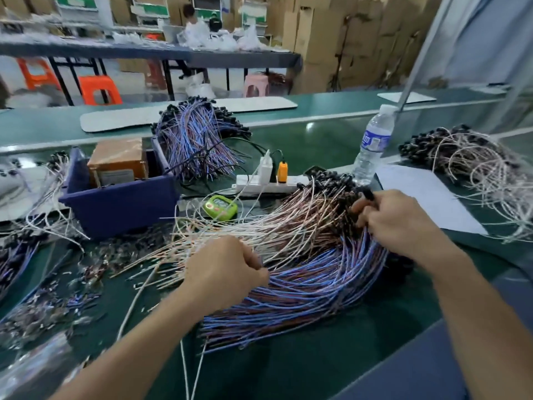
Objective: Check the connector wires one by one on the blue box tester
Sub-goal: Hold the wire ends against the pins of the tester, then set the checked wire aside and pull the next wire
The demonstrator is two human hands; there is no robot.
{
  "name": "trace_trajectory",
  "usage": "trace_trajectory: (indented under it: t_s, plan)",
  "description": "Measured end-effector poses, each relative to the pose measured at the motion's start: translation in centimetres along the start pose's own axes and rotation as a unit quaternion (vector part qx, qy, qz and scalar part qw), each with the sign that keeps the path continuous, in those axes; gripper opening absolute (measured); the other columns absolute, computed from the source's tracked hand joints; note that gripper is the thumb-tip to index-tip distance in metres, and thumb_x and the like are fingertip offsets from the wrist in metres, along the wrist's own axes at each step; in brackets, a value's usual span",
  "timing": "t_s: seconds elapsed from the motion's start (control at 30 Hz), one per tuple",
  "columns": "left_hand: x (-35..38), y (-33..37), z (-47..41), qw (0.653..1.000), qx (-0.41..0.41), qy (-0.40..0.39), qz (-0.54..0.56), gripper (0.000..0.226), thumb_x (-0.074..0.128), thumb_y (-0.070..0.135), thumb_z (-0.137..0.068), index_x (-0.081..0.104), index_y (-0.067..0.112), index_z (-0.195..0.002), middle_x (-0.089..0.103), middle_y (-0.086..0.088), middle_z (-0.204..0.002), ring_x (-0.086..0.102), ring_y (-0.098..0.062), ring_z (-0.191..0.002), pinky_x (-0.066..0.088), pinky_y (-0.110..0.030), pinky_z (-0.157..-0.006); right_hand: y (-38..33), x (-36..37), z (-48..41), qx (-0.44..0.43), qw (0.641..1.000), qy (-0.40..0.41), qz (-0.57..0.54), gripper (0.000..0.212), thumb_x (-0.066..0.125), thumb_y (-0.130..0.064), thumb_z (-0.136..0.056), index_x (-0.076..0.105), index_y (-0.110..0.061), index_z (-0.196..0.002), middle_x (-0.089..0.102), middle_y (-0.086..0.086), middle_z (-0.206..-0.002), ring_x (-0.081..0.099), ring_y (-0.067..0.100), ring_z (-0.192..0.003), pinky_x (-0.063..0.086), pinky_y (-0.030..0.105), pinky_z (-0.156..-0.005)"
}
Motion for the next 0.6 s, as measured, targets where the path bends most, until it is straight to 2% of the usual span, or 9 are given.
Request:
trace_trajectory:
  t_s: [0.1,0.17,0.27,0.37,0.53,0.6]
  plan:
    - [0.9,1.3,0.4,0.993,0.032,0.035,-0.111,0.023,0.071,0.065,-0.071,0.072,0.045,-0.061,0.058,0.024,-0.046,0.05,0.003,-0.043,0.027,-0.017,-0.039,-0.2,0.0,0.0,-0.028,0.987,0.043,0.153,0.021,0.051,-0.026,-0.099,0.063,-0.018,-0.083,0.064,0.005,-0.079,0.057,0.029,-0.075,0.049,0.036,-0.072]
    - [1.1,1.7,0.4,0.988,0.055,0.063,-0.132,0.024,0.067,0.069,-0.07,0.071,0.046,-0.062,0.059,0.017,-0.045,0.05,0.003,-0.044,0.031,-0.018,-0.041,-0.7,0.5,0.0,-0.039,0.977,0.057,0.204,0.018,0.053,-0.029,-0.098,0.058,-0.022,-0.082,0.055,0.003,-0.075,0.053,0.03,-0.076,0.043,0.035,-0.07]
    - [1.4,1.0,0.4,0.988,0.051,0.066,-0.127,0.036,0.069,0.069,-0.072,0.07,0.037,-0.055,0.058,0.015,-0.044,0.052,0.001,-0.046,0.036,-0.019,-0.044,-1.2,0.6,0.2,-0.053,0.975,0.076,0.2,0.005,0.066,-0.03,-0.089,0.07,-0.026,-0.088,0.065,0.003,-0.081,0.061,0.03,-0.081,0.049,0.035,-0.074]
    - [1.1,0.5,0.5,0.988,0.039,0.081,-0.125,0.045,0.072,0.071,-0.073,0.068,0.031,-0.052,0.057,0.015,-0.043,0.053,0.001,-0.046,0.033,-0.02,-0.044,-1.7,0.3,1.1,-0.072,0.971,0.133,0.184,0.016,0.079,-0.03,-0.08,0.072,-0.024,-0.093,0.072,0.004,-0.086,0.068,0.031,-0.084,0.053,0.037,-0.077]
    - [0.8,0.2,0.7,0.991,0.035,0.086,-0.094,0.044,0.072,0.064,-0.079,0.067,0.03,-0.053,0.059,0.013,-0.045,0.057,-0.005,-0.049,0.043,-0.022,-0.049,-1.9,1.0,2.4,-0.08,0.965,0.18,0.17,0.02,0.082,-0.027,-0.08,0.062,-0.025,-0.081,0.057,-0.008,-0.064,0.062,0.026,-0.068,0.043,0.031,-0.063]
    - [0.5,0.1,0.7,0.992,0.033,0.085,-0.086,0.042,0.071,0.06,-0.08,0.068,0.028,-0.054,0.059,0.013,-0.045,0.057,-0.005,-0.048,0.044,-0.022,-0.049,-2.7,1.6,3.1,-0.096,0.965,0.186,0.158,0.02,0.081,-0.027,-0.082,0.061,-0.026,-0.078,0.057,-0.011,-0.061,0.055,0.02,-0.061,0.042,0.029,-0.063]
Point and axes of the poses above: each hand's wrist, its own z-axis away from the middle knuckle, its own x-axis out of the palm, y = z × x, the point moved 9 cm from there along -z, towards the middle knuckle
